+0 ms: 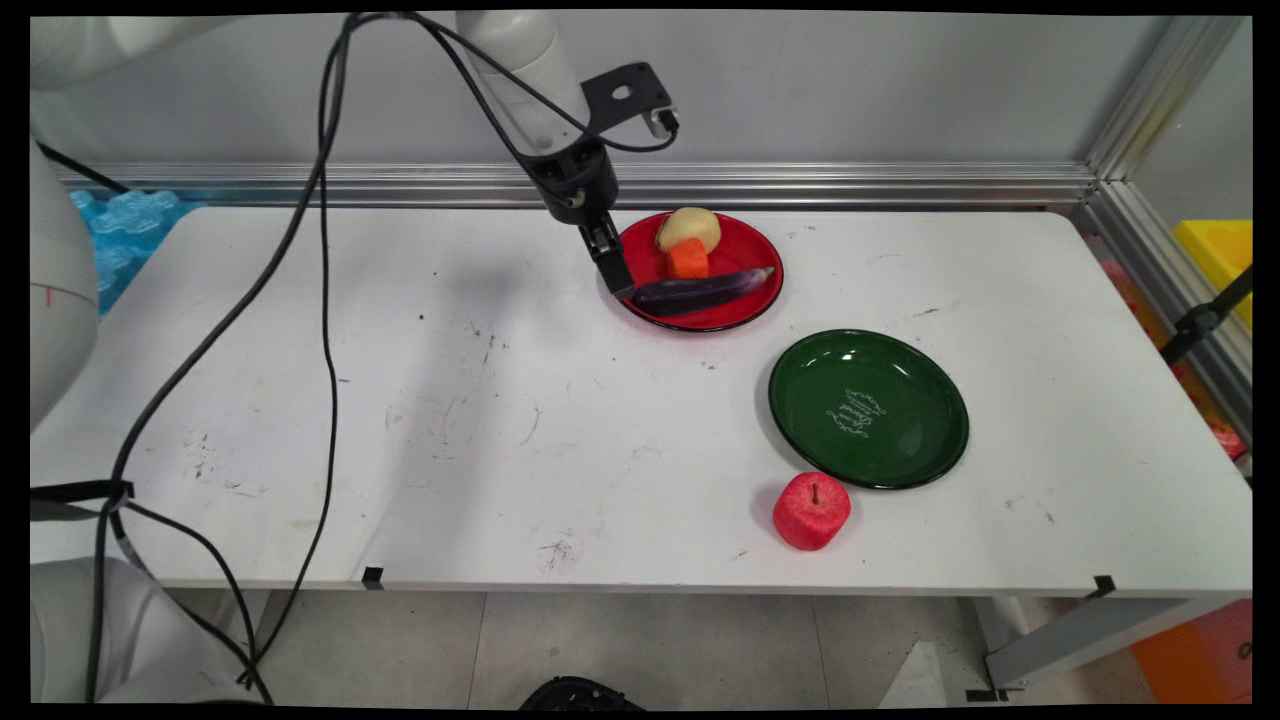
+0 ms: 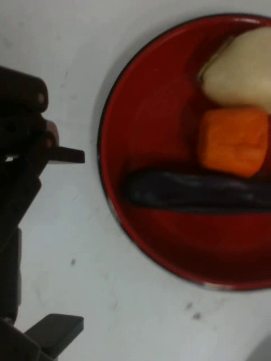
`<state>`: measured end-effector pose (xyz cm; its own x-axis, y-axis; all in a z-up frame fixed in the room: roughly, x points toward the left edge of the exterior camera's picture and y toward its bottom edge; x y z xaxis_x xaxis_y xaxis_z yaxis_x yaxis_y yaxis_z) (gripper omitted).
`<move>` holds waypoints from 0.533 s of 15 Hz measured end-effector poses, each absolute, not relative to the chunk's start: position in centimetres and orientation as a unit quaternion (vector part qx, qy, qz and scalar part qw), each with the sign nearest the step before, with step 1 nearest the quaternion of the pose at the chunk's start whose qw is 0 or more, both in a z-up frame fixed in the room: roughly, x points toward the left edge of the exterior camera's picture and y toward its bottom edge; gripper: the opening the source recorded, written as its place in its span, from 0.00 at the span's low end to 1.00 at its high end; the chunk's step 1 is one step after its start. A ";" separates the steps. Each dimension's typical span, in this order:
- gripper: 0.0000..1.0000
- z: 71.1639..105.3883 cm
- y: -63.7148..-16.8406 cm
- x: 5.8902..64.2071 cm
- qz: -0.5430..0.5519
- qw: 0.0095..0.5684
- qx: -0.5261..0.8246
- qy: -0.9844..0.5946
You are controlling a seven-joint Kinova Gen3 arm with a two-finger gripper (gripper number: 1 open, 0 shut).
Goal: Pick up the eggplant from the red plate
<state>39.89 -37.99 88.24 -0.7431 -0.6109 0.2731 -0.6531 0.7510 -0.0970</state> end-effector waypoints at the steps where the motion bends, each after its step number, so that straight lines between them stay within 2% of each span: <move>1: 1.00 87.9 -38.4 40.0 0.096 0.114 0.341 -0.928; 8: 1.00 83.9 -41.5 40.4 0.112 0.133 0.343 -0.923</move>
